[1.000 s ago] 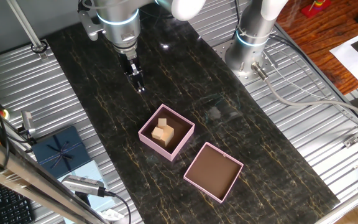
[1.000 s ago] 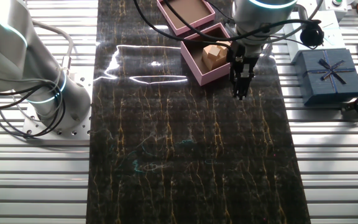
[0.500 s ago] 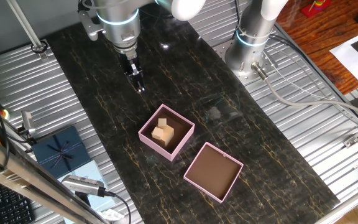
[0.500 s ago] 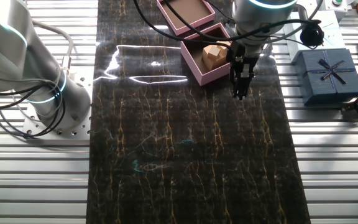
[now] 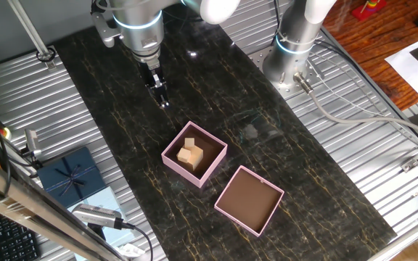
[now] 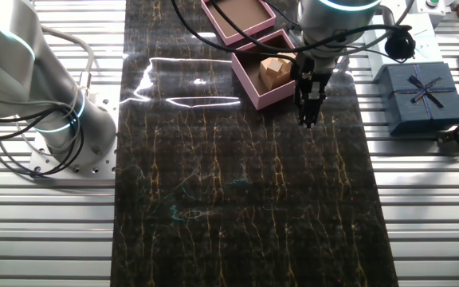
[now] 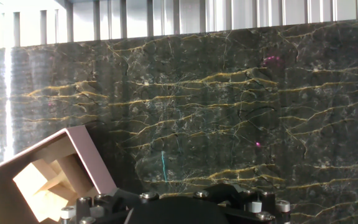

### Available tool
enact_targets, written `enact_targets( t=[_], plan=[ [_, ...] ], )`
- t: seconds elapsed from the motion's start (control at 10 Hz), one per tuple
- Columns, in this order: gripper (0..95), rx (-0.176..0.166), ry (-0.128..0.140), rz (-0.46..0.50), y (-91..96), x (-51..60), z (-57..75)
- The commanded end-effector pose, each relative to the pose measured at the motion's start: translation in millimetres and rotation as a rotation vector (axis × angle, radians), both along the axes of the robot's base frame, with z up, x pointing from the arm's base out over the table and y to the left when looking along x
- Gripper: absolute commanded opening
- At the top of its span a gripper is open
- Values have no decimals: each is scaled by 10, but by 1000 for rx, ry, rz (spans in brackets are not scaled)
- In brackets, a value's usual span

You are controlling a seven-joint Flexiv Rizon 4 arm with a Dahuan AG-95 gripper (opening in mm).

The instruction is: Take everything out of the gift box

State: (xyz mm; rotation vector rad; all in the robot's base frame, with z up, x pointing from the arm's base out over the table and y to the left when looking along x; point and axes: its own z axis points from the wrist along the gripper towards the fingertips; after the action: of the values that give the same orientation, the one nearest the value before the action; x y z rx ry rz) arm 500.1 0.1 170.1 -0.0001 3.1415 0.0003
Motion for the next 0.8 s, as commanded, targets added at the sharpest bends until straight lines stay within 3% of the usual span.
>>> enact_targets(
  t=[0.1,0.2,0.8],
  plan=[
    [950,0,0,0,-1,-1,-1],
    [0,35,20,261,-1,-1,0],
    [0,30,28,263,0,-1,5]
  ],
)
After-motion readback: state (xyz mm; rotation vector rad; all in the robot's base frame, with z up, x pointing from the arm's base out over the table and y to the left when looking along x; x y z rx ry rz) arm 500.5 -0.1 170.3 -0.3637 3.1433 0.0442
